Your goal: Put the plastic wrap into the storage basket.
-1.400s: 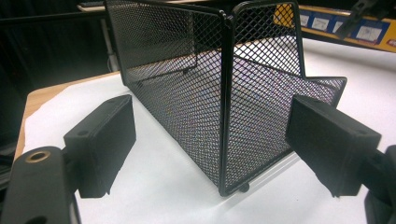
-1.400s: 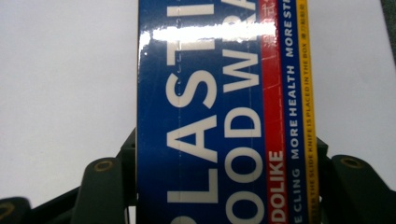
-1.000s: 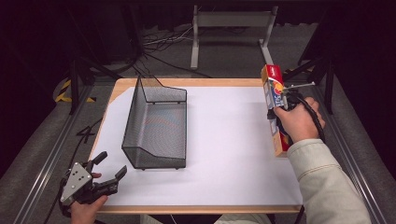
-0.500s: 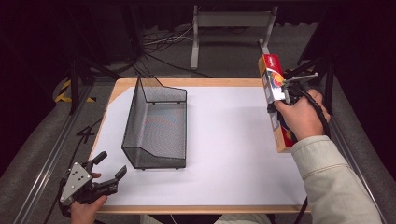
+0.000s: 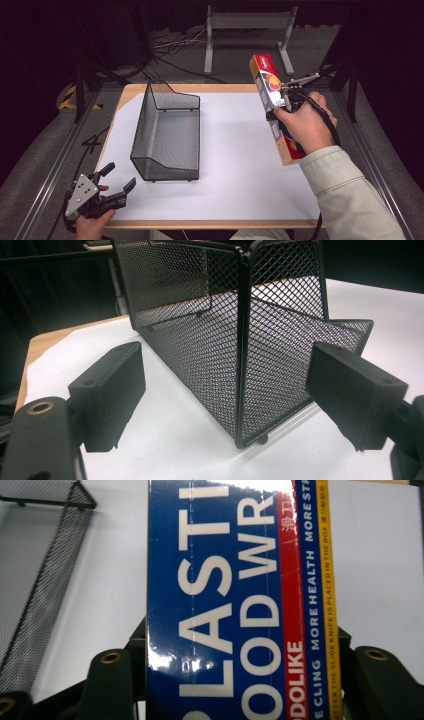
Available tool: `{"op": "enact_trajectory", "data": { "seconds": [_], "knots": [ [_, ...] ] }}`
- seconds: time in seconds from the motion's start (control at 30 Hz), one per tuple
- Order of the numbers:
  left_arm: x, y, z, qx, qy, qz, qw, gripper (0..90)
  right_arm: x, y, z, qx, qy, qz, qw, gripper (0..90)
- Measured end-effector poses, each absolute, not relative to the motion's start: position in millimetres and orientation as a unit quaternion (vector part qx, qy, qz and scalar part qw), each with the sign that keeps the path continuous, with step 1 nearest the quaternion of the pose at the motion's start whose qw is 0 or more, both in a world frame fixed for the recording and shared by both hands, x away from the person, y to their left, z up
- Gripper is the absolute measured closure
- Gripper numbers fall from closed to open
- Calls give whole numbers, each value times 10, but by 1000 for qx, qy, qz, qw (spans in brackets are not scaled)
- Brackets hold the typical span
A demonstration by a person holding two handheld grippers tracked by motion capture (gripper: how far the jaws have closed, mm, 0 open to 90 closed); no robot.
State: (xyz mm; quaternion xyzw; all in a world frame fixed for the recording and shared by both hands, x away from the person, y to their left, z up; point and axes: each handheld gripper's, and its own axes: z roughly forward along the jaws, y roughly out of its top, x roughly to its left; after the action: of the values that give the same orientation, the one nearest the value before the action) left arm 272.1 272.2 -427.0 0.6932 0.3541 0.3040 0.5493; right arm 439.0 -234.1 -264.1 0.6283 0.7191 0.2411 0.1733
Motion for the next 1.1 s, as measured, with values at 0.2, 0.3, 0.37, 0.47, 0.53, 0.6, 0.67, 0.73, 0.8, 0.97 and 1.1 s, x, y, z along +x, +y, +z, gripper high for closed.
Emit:
{"op": "enact_trajectory", "data": {
  "seconds": [0.2, 0.3, 0.37, 0.47, 0.53, 0.6, 0.67, 0.73, 0.8, 0.97, 1.1],
  "knots": [
    [2727, 2712, -4276, 696, 355, 301, 547, 170, 4326, -2076, -2608, 607, 737, 251, 160, 404],
    [2729, 2709, -4275, 695, 354, 302, 547, 170, 4285, -1952, -2594, 593, 748, 254, 156, 404],
    [2729, 2714, -4274, 695, 355, 301, 548, 170, 4254, -1872, -2578, 587, 753, 255, 152, 404],
    [2730, 2711, -4275, 695, 355, 301, 548, 171, 4228, -1806, -2563, 579, 759, 258, 150, 404],
    [2730, 2708, -4271, 696, 354, 302, 547, 171, 4191, -1707, -2550, 569, 766, 263, 145, 404],
    [2729, 2706, -4268, 697, 354, 302, 546, 171, 4173, -1646, -2547, 565, 770, 263, 141, 403],
    [2729, 2700, -4268, 696, 353, 302, 547, 171, 4157, -1580, -2546, 559, 775, 262, 139, 404],
    [2729, 2701, -4265, 697, 352, 303, 547, 170, 4146, -1519, -2545, 554, 778, 264, 135, 404],
    [2725, 2700, -4264, 696, 353, 302, 547, 170, 4141, -1489, -2546, 551, 780, 265, 133, 404],
    [2726, 2704, -4264, 695, 354, 302, 548, 170, 4120, -1337, -2567, 540, 786, 276, 119, 404],
    [2725, 2699, -4261, 696, 352, 303, 548, 170, 4115, -1188, -2591, 532, 792, 278, 112, 404]
  ]
}}
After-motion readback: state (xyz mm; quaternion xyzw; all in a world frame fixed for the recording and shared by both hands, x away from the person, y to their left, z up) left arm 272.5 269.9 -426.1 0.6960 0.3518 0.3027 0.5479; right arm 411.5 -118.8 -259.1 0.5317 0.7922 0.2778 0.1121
